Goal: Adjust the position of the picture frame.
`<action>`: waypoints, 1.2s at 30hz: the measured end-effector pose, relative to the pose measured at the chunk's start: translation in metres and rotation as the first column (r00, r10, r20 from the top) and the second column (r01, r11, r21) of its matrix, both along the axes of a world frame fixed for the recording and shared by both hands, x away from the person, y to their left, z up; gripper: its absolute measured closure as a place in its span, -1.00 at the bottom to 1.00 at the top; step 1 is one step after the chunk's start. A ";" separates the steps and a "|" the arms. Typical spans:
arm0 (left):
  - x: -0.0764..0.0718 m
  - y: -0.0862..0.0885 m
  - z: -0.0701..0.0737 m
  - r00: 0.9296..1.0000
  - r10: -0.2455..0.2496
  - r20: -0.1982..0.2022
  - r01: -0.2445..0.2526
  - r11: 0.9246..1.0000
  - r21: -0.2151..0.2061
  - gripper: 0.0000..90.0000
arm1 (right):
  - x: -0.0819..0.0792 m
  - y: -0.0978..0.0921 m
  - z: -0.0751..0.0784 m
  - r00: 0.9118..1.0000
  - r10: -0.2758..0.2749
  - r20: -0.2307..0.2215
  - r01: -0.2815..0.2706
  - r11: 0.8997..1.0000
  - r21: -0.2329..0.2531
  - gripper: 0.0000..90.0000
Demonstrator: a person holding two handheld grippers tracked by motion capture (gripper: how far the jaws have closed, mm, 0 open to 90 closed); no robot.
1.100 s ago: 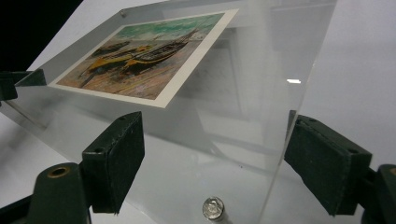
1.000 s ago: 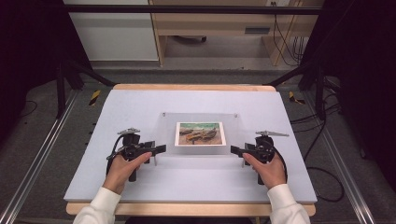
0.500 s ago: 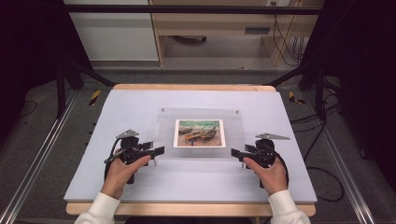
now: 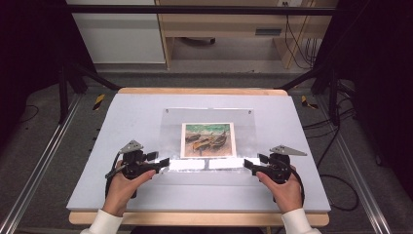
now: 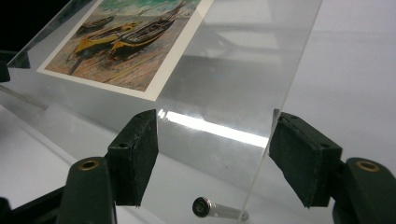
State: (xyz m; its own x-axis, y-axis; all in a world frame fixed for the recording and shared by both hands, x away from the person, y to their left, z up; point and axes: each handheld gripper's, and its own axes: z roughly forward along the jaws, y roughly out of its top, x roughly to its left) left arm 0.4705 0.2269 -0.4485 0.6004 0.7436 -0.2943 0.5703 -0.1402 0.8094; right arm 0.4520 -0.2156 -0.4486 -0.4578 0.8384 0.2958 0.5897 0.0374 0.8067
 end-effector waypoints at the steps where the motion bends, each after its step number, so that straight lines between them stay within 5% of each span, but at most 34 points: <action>1: -0.003 0.000 0.000 1.000 0.001 0.011 -0.001 1.000 0.007 -0.21 | -0.001 0.000 0.000 1.000 0.003 0.004 -0.003 1.000 -0.006 -0.24; 36: -0.024 0.000 0.001 0.997 0.022 0.072 -0.025 0.999 0.037 -0.01 | -0.022 0.001 0.001 0.997 -0.014 0.071 0.017 0.999 -0.048 -0.07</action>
State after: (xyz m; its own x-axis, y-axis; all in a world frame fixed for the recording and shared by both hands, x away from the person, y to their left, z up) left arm 0.4467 0.2272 -0.4474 0.6008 0.7678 -0.2226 0.5150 -0.1587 0.8424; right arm 0.4299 -0.2151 -0.4477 -0.4632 0.8580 0.2219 0.5318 0.0688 0.8441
